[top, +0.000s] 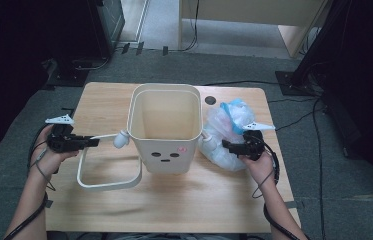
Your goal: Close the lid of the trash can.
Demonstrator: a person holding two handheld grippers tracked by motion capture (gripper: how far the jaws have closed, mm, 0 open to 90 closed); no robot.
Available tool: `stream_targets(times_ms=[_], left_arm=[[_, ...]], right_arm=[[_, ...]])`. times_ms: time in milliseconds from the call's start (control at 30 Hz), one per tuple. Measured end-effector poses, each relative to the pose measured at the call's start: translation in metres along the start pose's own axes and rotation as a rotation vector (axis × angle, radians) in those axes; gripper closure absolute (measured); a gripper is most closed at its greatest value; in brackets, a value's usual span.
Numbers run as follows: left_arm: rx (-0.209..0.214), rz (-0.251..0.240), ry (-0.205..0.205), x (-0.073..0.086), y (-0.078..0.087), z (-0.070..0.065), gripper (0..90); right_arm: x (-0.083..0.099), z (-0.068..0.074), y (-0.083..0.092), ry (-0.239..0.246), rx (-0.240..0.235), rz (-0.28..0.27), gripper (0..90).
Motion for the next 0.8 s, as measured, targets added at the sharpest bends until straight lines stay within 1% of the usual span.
stream_targets(times_ms=[67,100,233,267,300,333,400,567,800], left_arm=[[0.0,-0.003,0.003,-0.002,0.001,0.0,75.7],[0.008,0.0,-0.001,-0.005,0.002,-0.001,75.7],[-0.001,0.023,-0.023,-0.008,0.008,0.002,75.7],[-0.001,0.023,-0.023,-0.008,0.008,0.002,75.6],[0.002,0.022,-0.024,-0.01,0.012,0.002,75.6],[0.002,0.022,-0.024,-0.01,0.012,0.002,75.6],[-0.001,0.012,-0.02,-0.013,0.018,0.003,75.7],[-0.021,-0.002,-0.024,-0.018,0.024,0.006,75.6],[-0.032,-0.005,-0.036,-0.022,0.033,0.008,75.6]], right_arm=[[0.0,0.0,0.0,-0.002,-0.002,-0.001,26.4],[0.0,-0.001,-0.001,0.004,-0.003,0.002,26.4],[-0.001,0.0,-0.001,0.009,-0.002,0.003,26.4],[-0.001,0.0,-0.001,0.009,-0.002,0.003,26.4],[0.0,0.0,0.0,0.01,-0.003,0.003,26.5],[0.0,0.0,0.0,0.01,-0.003,0.003,26.5],[-0.001,0.0,0.0,0.008,-0.004,0.003,26.4],[-0.002,0.0,0.0,0.015,-0.001,0.004,26.5],[-0.002,0.0,0.0,0.015,-0.001,0.002,26.5]])
Point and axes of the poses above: each handheld gripper's, and its own axes: y roughly backward along the jaws, x roughly out of its underside, z roughly to its left, the point moved 7 cm from there along -y, roughly forward along the jaws, and after that the axes turned 15 degrees about -x, right-handed, at the moved point
